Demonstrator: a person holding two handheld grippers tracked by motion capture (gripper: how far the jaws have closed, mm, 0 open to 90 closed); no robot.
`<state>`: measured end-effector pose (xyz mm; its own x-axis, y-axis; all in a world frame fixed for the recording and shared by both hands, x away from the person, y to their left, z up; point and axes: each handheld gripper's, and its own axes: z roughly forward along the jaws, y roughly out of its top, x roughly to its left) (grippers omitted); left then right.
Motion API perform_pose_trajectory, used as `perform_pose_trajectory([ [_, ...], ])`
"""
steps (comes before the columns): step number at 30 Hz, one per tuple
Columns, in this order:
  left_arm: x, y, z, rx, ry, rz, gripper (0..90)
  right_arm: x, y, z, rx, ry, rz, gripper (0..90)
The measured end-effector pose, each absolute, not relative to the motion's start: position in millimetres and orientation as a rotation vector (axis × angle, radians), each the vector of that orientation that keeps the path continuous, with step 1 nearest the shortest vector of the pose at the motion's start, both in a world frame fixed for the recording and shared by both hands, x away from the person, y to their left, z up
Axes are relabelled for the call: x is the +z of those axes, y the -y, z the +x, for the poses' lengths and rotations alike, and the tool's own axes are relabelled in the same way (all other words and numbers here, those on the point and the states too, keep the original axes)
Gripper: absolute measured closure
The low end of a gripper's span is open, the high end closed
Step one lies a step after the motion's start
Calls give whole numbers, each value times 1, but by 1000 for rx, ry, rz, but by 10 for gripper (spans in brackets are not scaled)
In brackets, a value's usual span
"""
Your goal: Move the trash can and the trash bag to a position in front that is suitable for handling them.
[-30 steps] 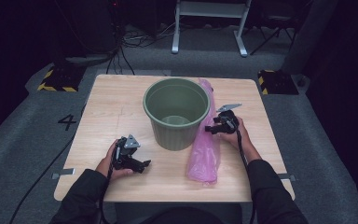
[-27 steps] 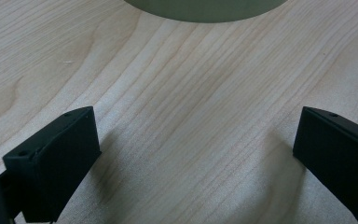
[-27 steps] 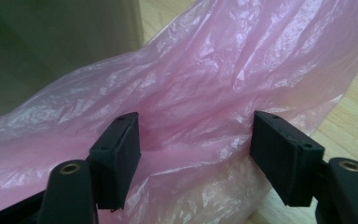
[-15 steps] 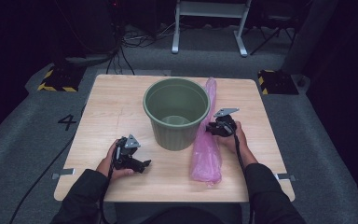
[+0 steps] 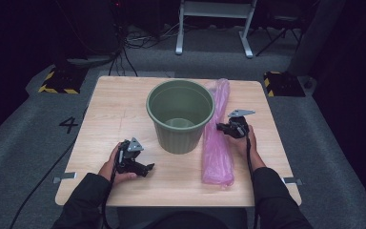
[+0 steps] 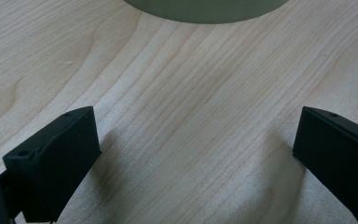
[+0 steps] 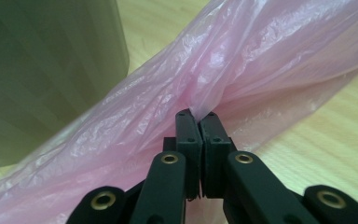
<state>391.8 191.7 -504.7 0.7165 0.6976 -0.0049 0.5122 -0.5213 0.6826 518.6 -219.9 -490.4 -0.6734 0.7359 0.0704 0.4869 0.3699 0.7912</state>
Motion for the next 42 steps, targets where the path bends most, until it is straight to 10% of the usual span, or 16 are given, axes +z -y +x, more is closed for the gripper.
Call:
perform_pose_trajectory([
  [23,-505,-193,392,351,-909,2237,4,-474,247,514,1247,-2209,1164,859],
  [42,-505,-194,391,353,-912,2242,4,-470,287,480,1163,-2279,1191,314],
])
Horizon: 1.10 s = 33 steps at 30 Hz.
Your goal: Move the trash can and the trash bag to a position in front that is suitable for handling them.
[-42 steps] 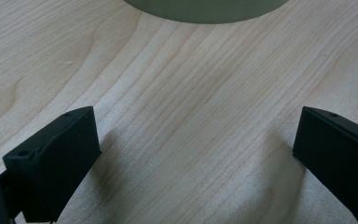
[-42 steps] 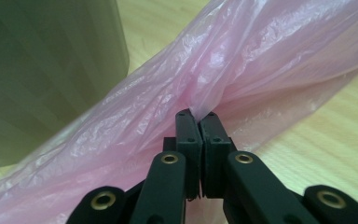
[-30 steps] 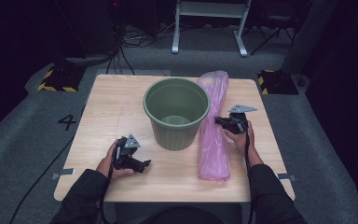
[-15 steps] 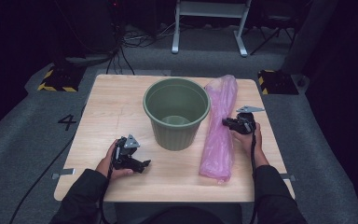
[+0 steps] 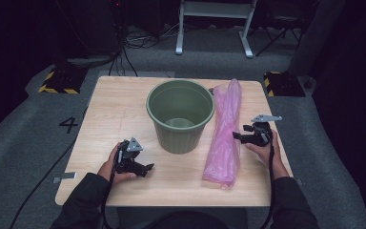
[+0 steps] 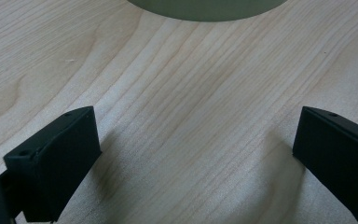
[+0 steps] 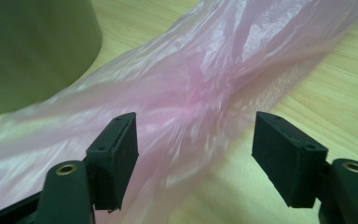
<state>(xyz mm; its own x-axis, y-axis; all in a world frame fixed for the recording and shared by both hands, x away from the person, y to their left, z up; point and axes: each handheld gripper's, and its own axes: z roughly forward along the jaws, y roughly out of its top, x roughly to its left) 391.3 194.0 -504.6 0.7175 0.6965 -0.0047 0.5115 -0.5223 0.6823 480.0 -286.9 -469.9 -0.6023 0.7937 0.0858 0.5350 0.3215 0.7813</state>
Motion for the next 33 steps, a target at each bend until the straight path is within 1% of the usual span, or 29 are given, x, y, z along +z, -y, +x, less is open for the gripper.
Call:
perform_pose_trajectory([
  [2,-505,-194,391,356,-914,2239,4,-468,291,468,1188,-2306,1161,316],
  [4,-505,-194,391,356,-912,2240,4,-470,291,458,1194,-2340,1128,348],
  [7,-505,-194,391,356,-913,2240,4,-476,289,441,1167,-2429,1049,415],
  [8,-505,-194,391,356,-913,2240,4,-477,288,435,1174,-2450,1026,459],
  [9,-505,-194,391,356,-913,2240,5,-479,287,430,1190,-2482,995,485],
  [10,-505,-194,391,356,-912,2240,4,-480,284,426,1193,-2509,970,496],
  [12,-505,-194,391,356,-913,2240,4,-483,277,417,1176,-2550,916,563],
  [15,-505,-194,391,356,-912,2241,4,-485,265,407,1190,-2593,833,637],
  [16,-505,-194,391,357,-913,2239,4,-486,260,403,1198,-2606,804,647],
  [24,-505,-194,391,357,-913,2239,4,-486,213,382,1221,-2680,602,652],
  [27,-505,-194,391,357,-913,2240,4,-489,192,381,1215,-2723,543,646],
  [33,-505,-194,391,357,-913,2238,4,-488,168,385,1232,-2720,502,643],
])
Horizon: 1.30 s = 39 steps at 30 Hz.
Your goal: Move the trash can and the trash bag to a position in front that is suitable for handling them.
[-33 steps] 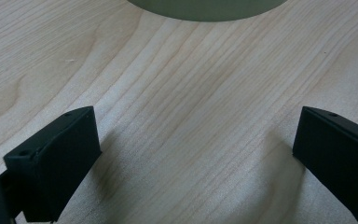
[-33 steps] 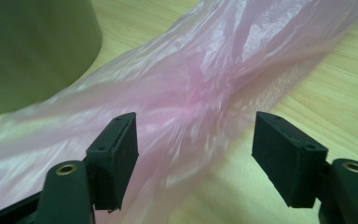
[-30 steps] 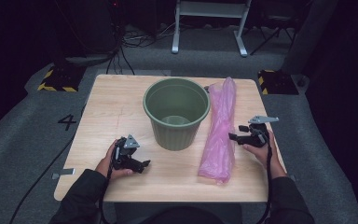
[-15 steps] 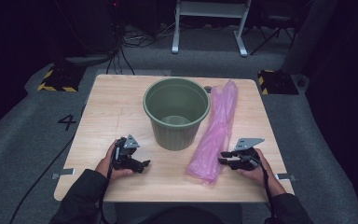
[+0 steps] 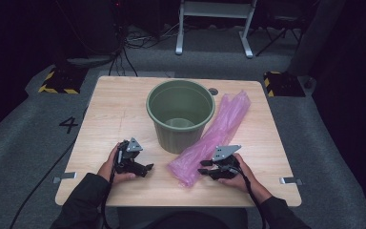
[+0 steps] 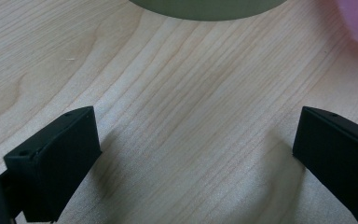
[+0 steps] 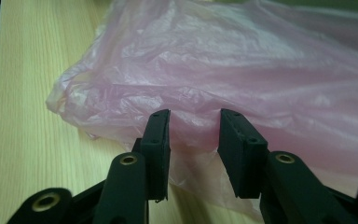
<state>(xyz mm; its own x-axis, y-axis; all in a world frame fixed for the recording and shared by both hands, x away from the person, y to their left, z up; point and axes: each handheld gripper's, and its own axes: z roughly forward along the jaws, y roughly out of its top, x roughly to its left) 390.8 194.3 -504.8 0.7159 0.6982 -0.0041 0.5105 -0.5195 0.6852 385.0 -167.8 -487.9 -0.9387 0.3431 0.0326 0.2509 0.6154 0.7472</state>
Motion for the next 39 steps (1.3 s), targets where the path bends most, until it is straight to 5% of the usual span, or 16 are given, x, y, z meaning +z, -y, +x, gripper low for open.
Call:
perform_pose_trajectory([
  [7,-505,-195,391,352,-912,2242,4,-478,144,382,1266,-2738,392,369],
  [17,-505,-195,391,349,-912,2240,4,-449,219,409,1270,-2480,515,144],
  [35,-505,-195,391,352,-911,2241,3,-499,213,469,1114,-2728,522,186],
  [38,-505,-195,391,351,-912,2241,3,-499,212,469,1144,-2721,521,292],
  [39,-505,-195,391,349,-912,2240,3,-498,214,469,1173,-2701,534,450],
])
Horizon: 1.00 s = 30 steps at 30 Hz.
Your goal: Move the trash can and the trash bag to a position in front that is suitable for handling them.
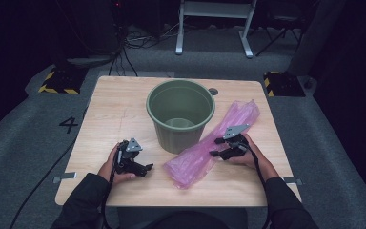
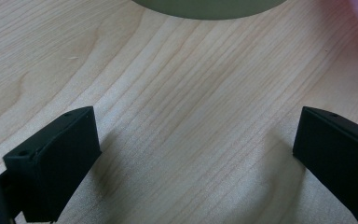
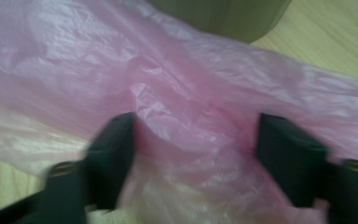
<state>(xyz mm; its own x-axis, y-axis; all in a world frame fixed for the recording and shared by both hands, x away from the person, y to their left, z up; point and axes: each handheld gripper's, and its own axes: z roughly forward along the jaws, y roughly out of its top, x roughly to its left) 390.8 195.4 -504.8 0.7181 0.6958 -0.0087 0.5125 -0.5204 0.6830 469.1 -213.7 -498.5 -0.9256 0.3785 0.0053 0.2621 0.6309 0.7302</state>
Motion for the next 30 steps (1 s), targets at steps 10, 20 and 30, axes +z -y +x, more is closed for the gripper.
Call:
perform_pose_trajectory([
  [10,-505,-196,391,348,-910,2242,3,-497,206,460,1144,-2633,560,837],
  [20,-505,-196,391,346,-911,2237,4,-489,217,447,1225,-2550,615,898],
  [30,-505,-201,394,350,-912,2242,4,-474,237,442,1332,-2414,673,900],
])
